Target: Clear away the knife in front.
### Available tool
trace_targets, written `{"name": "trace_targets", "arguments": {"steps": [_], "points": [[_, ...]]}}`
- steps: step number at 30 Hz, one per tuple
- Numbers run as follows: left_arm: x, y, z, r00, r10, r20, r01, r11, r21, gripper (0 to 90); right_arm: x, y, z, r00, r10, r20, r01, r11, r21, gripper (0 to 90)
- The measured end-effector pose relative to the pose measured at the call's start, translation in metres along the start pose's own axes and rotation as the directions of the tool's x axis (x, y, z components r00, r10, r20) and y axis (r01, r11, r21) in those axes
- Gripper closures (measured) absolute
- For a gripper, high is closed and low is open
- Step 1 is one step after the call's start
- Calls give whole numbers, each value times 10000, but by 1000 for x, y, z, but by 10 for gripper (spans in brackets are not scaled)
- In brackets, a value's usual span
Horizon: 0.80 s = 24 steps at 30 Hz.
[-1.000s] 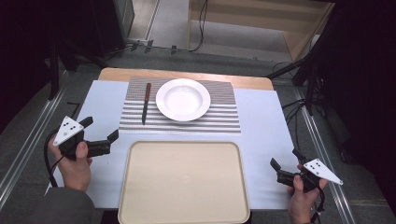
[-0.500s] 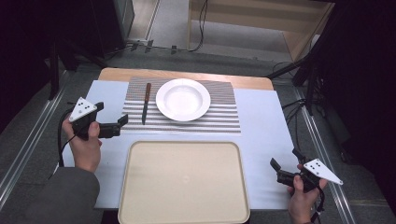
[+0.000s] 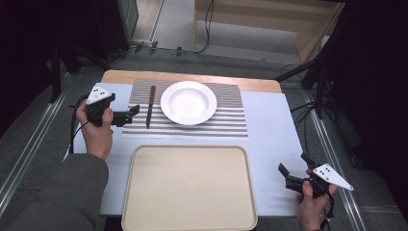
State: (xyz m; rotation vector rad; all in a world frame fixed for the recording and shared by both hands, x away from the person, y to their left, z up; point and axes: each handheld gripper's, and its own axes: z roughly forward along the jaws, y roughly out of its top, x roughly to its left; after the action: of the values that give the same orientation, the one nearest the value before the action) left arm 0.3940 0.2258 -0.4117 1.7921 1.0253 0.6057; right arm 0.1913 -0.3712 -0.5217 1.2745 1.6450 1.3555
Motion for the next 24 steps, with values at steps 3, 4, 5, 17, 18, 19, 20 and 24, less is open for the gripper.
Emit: {"name": "trace_targets", "arguments": {"steps": [3, 4, 5, 17, 18, 19, 20, 24], "points": [[5, 1, 11, 9999, -26, -128, 29, 9998, 220, 0, -1, 0, 0, 10000, -17, -12, 16, 10000, -19, 0], [7, 2, 15, 9999, -38, -132, 42, 9995, 304, 0, -1, 0, 0, 10000, -24, -1, 24, 10000, -34, 0], [7, 2, 15, 9999, -38, -132, 42, 9995, 304, 0, -1, 0, 0, 10000, -24, -1, 24, 10000, -34, 0], [21, 12, 58, 9986, -536, 1, 533, 9933, 1023, 0, -2, 0, 0, 10000, 71, -62, -71, 10000, -68, 0], [21, 14, 61, 9982, -603, 0, 599, 9919, 1124, 0, -2, 0, 0, 9999, 90, -62, -90, 9999, -59, 0], [21, 15, 65, 9981, -614, -70, 618, 9901, 1261, 0, -2, 0, 0, 10000, 70, -57, -70, 10000, -58, 0], [21, 16, 69, 9978, -630, -216, 655, 9880, 1401, 17, -2, 0, 0, 10000, 66, -51, -66, 10000, -39, 0], [23, 19, 85, 9935, -1129, -130, 1134, 9776, 1773, 53, -1, 0, 1, 10000, 48, -34, -48, 10000, -22, 0]]}}
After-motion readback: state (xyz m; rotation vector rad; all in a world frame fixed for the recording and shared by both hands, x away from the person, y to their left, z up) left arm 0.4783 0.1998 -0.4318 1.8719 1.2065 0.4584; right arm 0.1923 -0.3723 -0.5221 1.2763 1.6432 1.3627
